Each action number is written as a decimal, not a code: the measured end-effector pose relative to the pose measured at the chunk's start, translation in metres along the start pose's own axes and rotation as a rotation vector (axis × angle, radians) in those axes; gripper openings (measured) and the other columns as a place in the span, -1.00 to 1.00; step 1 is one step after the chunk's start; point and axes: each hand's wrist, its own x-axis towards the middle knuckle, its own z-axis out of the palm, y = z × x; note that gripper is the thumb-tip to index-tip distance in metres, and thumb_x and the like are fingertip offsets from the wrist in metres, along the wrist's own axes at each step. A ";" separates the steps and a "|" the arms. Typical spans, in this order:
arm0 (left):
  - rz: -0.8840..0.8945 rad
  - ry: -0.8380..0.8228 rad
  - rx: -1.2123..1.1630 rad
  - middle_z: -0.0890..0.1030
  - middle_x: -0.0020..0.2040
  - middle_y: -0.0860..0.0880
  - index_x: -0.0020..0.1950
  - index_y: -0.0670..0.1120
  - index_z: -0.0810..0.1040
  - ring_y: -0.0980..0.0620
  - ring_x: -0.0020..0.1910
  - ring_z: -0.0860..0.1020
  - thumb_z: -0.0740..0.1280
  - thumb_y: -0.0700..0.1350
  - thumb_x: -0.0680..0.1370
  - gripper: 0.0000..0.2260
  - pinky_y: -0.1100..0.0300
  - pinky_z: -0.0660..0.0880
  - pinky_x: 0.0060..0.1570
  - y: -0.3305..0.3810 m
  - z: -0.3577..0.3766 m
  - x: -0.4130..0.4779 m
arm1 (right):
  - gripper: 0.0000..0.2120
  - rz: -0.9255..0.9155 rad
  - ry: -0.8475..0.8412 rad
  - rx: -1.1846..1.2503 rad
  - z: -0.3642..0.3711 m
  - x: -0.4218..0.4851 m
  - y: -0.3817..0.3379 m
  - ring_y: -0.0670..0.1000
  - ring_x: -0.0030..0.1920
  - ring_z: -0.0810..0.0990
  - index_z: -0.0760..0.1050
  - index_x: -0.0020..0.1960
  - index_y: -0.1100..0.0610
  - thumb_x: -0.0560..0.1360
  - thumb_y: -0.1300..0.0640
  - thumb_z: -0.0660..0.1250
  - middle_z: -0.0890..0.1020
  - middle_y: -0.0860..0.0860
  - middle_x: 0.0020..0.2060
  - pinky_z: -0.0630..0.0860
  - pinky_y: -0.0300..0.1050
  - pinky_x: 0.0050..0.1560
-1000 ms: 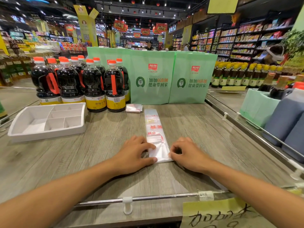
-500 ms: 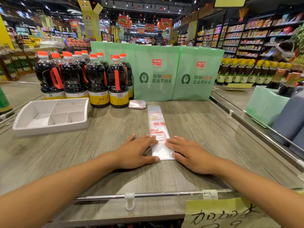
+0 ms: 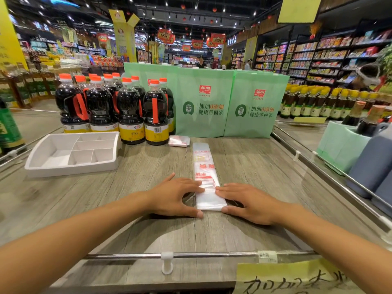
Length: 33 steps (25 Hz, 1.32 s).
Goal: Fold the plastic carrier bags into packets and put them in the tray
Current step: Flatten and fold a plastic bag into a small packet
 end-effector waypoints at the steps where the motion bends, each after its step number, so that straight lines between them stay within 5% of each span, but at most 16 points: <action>1: 0.002 0.007 0.004 0.23 0.61 0.19 0.58 0.19 0.28 0.16 0.59 0.15 0.17 0.59 0.40 -0.16 -0.20 -0.09 0.58 0.000 -0.001 0.000 | -0.39 -0.004 0.014 -0.003 0.001 0.000 0.001 -0.21 0.57 0.13 0.21 0.61 -0.13 0.63 -0.33 0.12 0.23 -0.25 0.57 0.01 -0.26 0.56; 6: 0.013 0.129 0.003 0.38 0.53 0.21 0.52 0.18 0.41 0.22 0.50 0.28 0.14 0.53 0.48 -0.29 -0.01 0.12 0.55 -0.001 0.004 0.002 | -0.32 0.019 0.055 0.093 0.008 -0.002 0.008 -0.28 0.55 0.12 0.24 0.59 -0.16 0.56 -0.41 0.19 0.27 -0.32 0.54 0.08 -0.22 0.56; 9: 0.019 0.172 -0.035 0.42 0.49 0.22 0.48 0.18 0.45 0.24 0.46 0.31 0.07 0.49 0.54 -0.36 0.04 0.18 0.50 0.001 0.006 0.001 | -0.36 0.025 0.126 0.114 0.007 -0.002 0.006 -0.26 0.48 0.31 0.38 0.52 -0.14 0.54 -0.41 0.21 0.42 -0.27 0.47 0.26 -0.19 0.50; 13: 0.054 0.167 0.015 0.46 0.45 0.19 0.48 0.14 0.45 0.21 0.42 0.35 0.06 0.50 0.54 -0.34 0.08 0.17 0.49 0.004 0.006 -0.002 | -0.59 0.022 0.202 0.145 0.003 0.003 -0.003 -0.21 0.07 0.58 0.53 0.32 -0.13 0.59 -0.27 0.16 0.64 -0.25 0.11 0.56 -0.13 0.10; 20: 0.053 0.265 -0.055 0.62 0.15 0.19 0.22 0.10 0.63 0.19 0.11 0.53 0.13 0.33 0.61 -0.55 0.07 0.46 0.18 0.010 0.006 0.003 | -0.63 0.016 0.236 0.145 0.001 0.003 -0.007 -0.25 -0.01 0.55 0.56 0.27 -0.12 0.52 -0.20 0.31 0.64 -0.27 0.03 0.51 -0.28 0.00; 24: 0.082 0.329 -0.196 0.58 -0.08 0.26 0.06 0.07 0.69 0.25 -0.09 0.52 0.24 0.20 0.64 -0.70 0.14 0.48 -0.08 0.008 0.008 0.003 | -0.83 0.087 0.318 0.309 0.002 0.009 -0.009 -0.22 -0.16 0.58 0.66 0.10 -0.01 0.62 0.00 0.31 0.60 -0.34 -0.20 0.48 -0.26 -0.17; 28: 0.012 0.351 -0.396 0.68 -0.10 0.12 0.01 0.00 0.71 0.13 -0.09 0.60 0.35 0.20 0.55 -0.69 0.06 0.54 -0.02 0.012 0.006 0.002 | -0.85 0.187 0.352 0.517 0.002 0.013 -0.011 -0.14 -0.11 0.65 0.67 0.04 0.02 0.65 0.05 0.32 0.70 -0.19 -0.15 0.58 -0.14 -0.08; 30: -0.030 0.348 -0.530 0.71 -0.08 0.07 0.12 0.00 0.68 0.12 -0.07 0.64 0.43 0.06 0.56 -0.79 0.06 0.56 0.07 0.013 0.005 0.002 | -0.90 0.233 0.356 0.618 0.000 0.013 -0.013 -0.16 -0.28 0.61 0.64 -0.03 -0.02 0.63 0.11 0.36 0.68 -0.17 -0.30 0.52 -0.20 -0.19; 33: -0.090 0.335 -0.662 0.74 -0.11 0.08 0.43 0.08 0.47 0.19 -0.08 0.68 0.49 -0.07 0.55 -0.53 0.21 0.58 0.08 0.019 0.004 0.000 | -0.93 0.292 0.338 0.714 0.001 0.014 -0.013 -0.21 -0.38 0.57 0.63 0.02 0.00 0.61 0.15 0.40 0.64 -0.18 -0.43 0.46 -0.28 -0.22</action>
